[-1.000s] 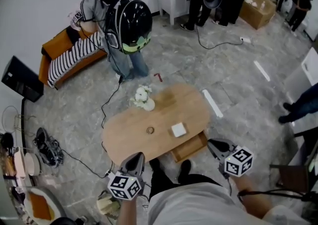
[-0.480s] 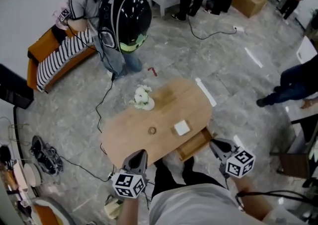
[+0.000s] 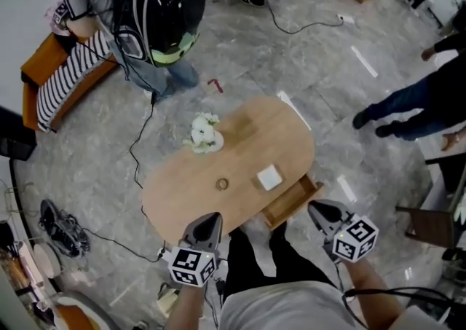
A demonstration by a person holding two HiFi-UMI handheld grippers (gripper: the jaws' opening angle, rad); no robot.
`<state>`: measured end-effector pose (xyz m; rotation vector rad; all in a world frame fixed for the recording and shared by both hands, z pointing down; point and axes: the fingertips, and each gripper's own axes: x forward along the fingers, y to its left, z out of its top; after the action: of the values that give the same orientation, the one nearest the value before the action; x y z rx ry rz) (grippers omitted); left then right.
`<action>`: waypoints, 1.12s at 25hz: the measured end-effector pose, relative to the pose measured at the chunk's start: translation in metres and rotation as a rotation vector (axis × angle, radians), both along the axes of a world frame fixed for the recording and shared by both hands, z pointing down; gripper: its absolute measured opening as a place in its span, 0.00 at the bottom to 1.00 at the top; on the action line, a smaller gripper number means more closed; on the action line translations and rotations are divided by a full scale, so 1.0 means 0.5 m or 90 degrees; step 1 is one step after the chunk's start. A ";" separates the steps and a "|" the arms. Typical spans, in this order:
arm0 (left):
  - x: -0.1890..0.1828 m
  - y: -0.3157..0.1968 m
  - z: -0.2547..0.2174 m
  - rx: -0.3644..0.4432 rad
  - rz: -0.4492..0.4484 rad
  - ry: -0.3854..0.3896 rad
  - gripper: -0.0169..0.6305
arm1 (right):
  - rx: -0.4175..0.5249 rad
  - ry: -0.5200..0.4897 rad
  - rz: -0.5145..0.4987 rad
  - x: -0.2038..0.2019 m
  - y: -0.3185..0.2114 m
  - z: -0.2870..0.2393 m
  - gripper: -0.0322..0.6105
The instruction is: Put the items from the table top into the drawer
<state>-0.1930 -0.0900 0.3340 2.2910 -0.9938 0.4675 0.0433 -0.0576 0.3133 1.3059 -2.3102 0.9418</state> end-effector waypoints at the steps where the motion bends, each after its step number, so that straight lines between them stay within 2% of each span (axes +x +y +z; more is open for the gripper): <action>1: 0.002 -0.002 0.012 -0.002 0.004 -0.001 0.03 | -0.004 0.001 0.000 -0.002 0.000 0.011 0.11; 13: 0.013 -0.039 0.195 -0.038 0.025 -0.032 0.03 | -0.049 -0.004 -0.013 -0.039 -0.023 0.146 0.11; 21: 0.015 -0.050 0.316 -0.065 0.032 -0.067 0.07 | -0.089 -0.020 -0.021 -0.067 -0.015 0.250 0.11; 28: 0.012 -0.060 0.437 -0.077 0.064 -0.112 0.09 | -0.114 -0.034 -0.027 -0.091 -0.018 0.334 0.11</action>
<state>-0.1868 -0.1199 0.5524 2.2275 -0.9099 0.7616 -0.0023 -0.0667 0.4805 1.1678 -2.2250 1.1521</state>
